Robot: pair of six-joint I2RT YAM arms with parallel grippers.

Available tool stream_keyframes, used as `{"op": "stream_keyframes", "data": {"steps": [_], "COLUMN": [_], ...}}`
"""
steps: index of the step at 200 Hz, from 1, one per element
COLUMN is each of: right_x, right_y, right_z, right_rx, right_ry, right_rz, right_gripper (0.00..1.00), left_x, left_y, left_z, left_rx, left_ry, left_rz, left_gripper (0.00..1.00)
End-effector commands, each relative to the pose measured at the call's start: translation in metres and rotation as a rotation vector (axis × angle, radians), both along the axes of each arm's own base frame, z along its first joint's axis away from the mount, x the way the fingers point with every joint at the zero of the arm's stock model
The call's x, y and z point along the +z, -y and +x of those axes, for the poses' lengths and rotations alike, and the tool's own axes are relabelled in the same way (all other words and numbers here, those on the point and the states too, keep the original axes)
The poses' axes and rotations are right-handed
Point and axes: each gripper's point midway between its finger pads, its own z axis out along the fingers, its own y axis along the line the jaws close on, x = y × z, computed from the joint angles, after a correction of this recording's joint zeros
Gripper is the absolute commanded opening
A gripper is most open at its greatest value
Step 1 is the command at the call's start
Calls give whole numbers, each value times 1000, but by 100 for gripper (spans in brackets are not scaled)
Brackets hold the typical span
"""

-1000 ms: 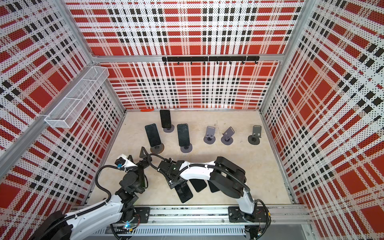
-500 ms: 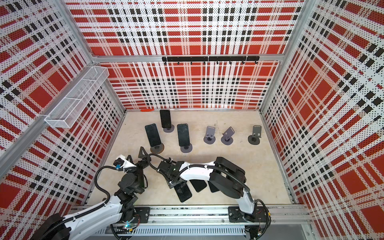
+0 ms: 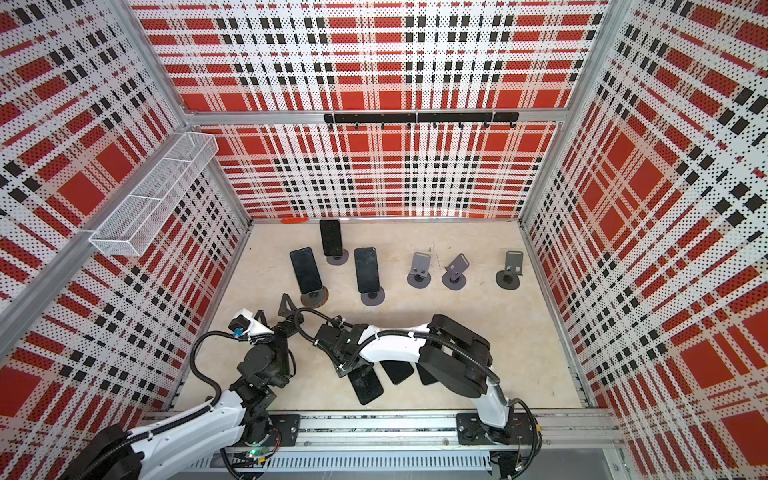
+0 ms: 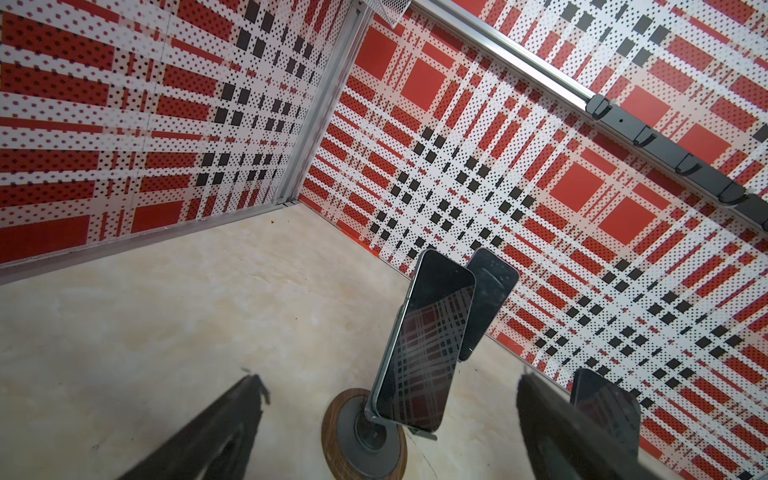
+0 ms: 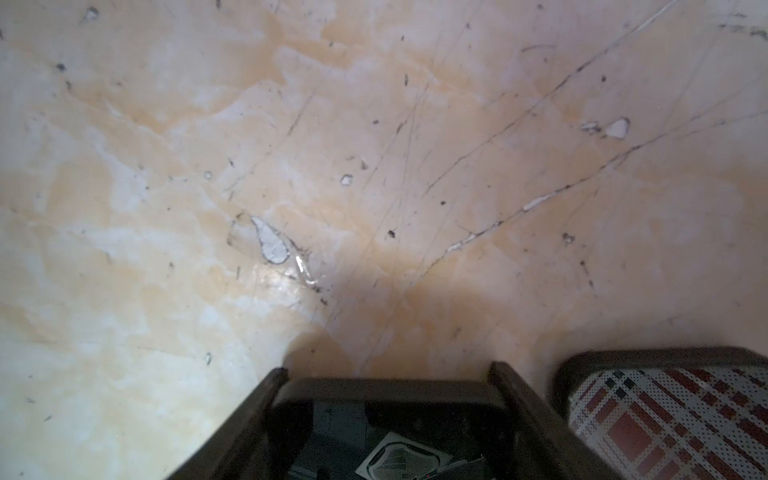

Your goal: Remove the phone from the phone stand

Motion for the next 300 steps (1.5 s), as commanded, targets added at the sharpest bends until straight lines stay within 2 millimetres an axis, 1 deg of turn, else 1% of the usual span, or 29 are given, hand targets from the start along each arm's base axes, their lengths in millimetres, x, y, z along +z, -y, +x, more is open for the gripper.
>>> {"op": "stream_keyframes", "data": {"steps": [1,19,41,58,81,113,137,152,178,208,232,300], "right_x": [-36,-37,-36,-36,-36,-36,-36,-37,-38,-42,-44,-44], "right_y": [9,11,7,6,5,7,5,6,6,7,7,6], "right_z": [-19,-18,-21,-21,-23,-22,-23,-22,-23,-24,-26,-26], "right_rx": [0,-8,1,3,5,1,1,2,4,4,10,15], "right_ry": [-75,-72,-77,-75,-83,-79,-83,-81,-86,-91,-97,-90], "right_rz": [-50,-57,-40,-39,-31,-34,-30,-35,-37,-42,-41,-49], "right_gripper": [71,72,72,72,72,73,74,75,76,77,78,78], "left_x": [-1,1,-2,0,-1,0,-3,-1,-3,-1,-5,-3], "left_y": [2,2,0,3,-1,0,0,2,-2,0,-1,0], "left_z": [0,1,0,0,-2,-1,-1,0,-2,-1,-1,0], "left_rx": [-15,-15,-7,-20,-2,-8,-7,-14,4,-7,-2,-3], "left_ry": [3,3,1,4,5,6,1,2,3,4,-2,-5], "left_rz": [-9,0,-12,-7,-15,-10,-15,-11,-19,-13,-19,-9], "left_gripper": [98,98,98,98,98,98,98,98,98,98,98,98]}}
